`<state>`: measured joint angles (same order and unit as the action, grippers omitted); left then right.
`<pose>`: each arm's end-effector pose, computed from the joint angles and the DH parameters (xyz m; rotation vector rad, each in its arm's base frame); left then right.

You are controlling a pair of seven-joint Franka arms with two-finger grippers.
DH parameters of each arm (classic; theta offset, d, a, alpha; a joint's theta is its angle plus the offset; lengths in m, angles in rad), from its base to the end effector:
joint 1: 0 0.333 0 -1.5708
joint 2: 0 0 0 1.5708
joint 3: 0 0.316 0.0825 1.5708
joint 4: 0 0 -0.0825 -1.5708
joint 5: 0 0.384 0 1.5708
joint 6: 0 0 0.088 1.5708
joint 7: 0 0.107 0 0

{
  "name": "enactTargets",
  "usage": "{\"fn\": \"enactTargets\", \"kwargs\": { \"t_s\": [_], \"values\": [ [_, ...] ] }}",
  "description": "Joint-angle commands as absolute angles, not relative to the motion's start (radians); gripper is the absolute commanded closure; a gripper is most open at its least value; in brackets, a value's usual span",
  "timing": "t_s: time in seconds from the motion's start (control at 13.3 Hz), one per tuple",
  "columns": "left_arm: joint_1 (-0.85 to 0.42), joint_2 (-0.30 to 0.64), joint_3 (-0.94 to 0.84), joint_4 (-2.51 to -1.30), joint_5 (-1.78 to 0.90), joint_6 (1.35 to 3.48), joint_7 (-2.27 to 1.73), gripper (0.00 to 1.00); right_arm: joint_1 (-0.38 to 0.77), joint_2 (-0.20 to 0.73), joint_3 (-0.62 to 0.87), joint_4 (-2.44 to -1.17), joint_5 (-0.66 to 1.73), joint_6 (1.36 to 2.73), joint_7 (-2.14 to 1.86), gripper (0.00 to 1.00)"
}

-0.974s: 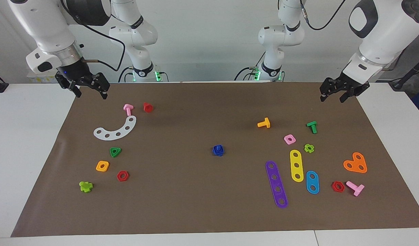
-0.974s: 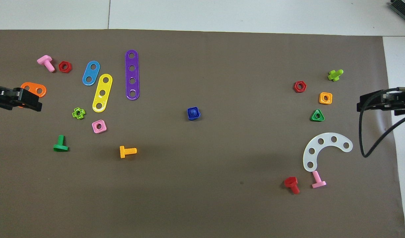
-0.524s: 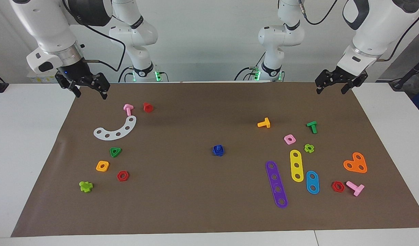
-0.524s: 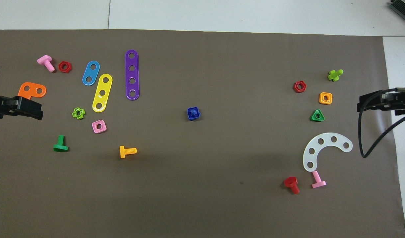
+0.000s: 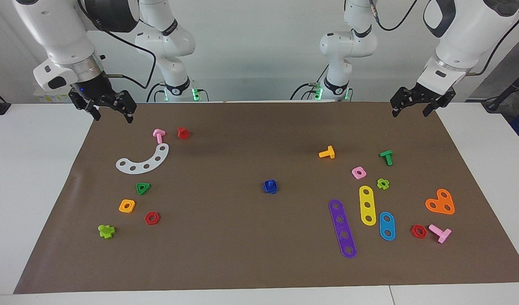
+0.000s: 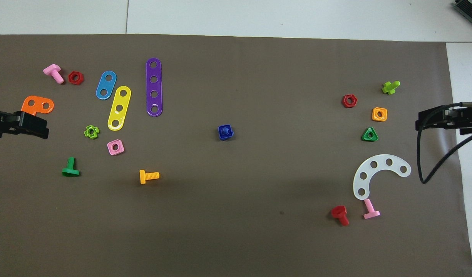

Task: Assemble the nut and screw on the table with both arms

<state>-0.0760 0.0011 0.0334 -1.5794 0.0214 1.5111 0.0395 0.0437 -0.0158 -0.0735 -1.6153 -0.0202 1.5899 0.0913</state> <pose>0.5476 -0.0210 0.6149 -3.1156 0.1271 0.1082 0.5504 -0.0189 0.6139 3.1166 -0.1882 -0.0141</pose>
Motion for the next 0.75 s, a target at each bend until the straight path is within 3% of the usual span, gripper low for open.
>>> {"fn": "enactTargets", "kwargs": {
  "t_s": [0.0, 0.67],
  "values": [
    [-0.078, -0.029, 0.037, -1.618, 0.037, 1.548, 0.032, 0.0, 0.031, -0.032, -0.057, -1.631, -0.031, 1.574, 0.114, 0.0],
    [-0.08, -0.028, 0.041, -1.62, 0.031, 1.569, 0.037, 0.0, 0.029, -0.034, -0.058, -1.635, -0.012, 1.574, 0.106, 0.0]
  ]
}}
